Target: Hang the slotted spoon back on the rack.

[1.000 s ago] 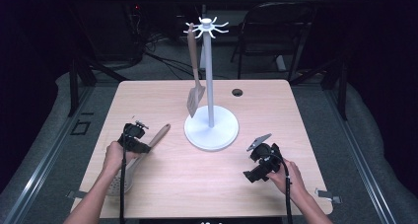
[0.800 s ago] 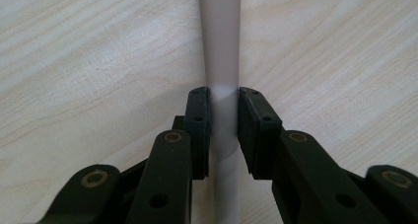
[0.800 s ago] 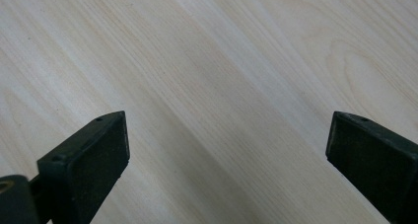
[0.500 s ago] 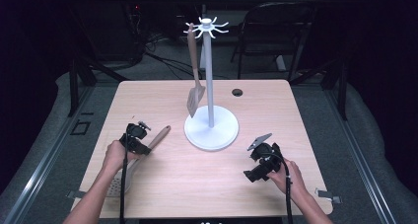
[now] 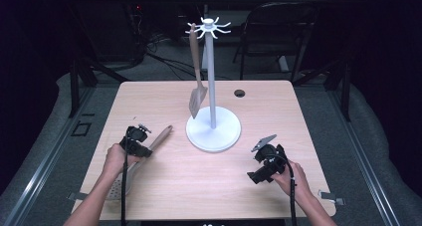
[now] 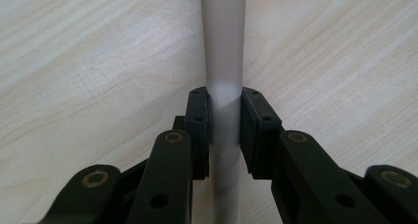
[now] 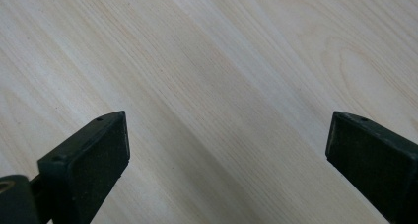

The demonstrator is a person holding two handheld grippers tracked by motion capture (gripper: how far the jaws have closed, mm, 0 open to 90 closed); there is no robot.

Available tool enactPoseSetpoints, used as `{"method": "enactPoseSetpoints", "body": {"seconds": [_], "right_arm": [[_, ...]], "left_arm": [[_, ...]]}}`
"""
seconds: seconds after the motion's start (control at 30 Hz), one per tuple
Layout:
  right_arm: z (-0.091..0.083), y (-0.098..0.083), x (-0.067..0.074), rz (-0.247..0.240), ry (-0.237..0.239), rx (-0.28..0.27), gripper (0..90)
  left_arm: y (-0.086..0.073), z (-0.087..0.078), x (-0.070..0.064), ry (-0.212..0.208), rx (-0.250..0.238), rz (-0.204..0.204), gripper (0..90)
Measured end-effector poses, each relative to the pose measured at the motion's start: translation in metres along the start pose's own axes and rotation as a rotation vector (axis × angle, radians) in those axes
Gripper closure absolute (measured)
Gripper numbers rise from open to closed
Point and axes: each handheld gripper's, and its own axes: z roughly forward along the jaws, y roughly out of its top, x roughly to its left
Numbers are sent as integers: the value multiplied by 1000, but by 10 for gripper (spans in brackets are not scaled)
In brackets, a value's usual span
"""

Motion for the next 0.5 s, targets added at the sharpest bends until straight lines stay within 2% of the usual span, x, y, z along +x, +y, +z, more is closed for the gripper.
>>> {"method": "enactPoseSetpoints", "body": {"seconds": [0.1,0.33,0.43,0.5], "right_arm": [[0,1,0,3,5,-3,25],[4,-1,-2,3,12,12,25],[5,-1,-1,-10,16,17,25],[6,-1,-1,-15,15,19,25]], "left_arm": [[-5,-8,1,7,-57,-20,760],[-23,-30,5,-3,-242,-48,759],[-27,-39,3,18,-298,-46,761],[-29,-43,1,19,-329,-50,761]]}}
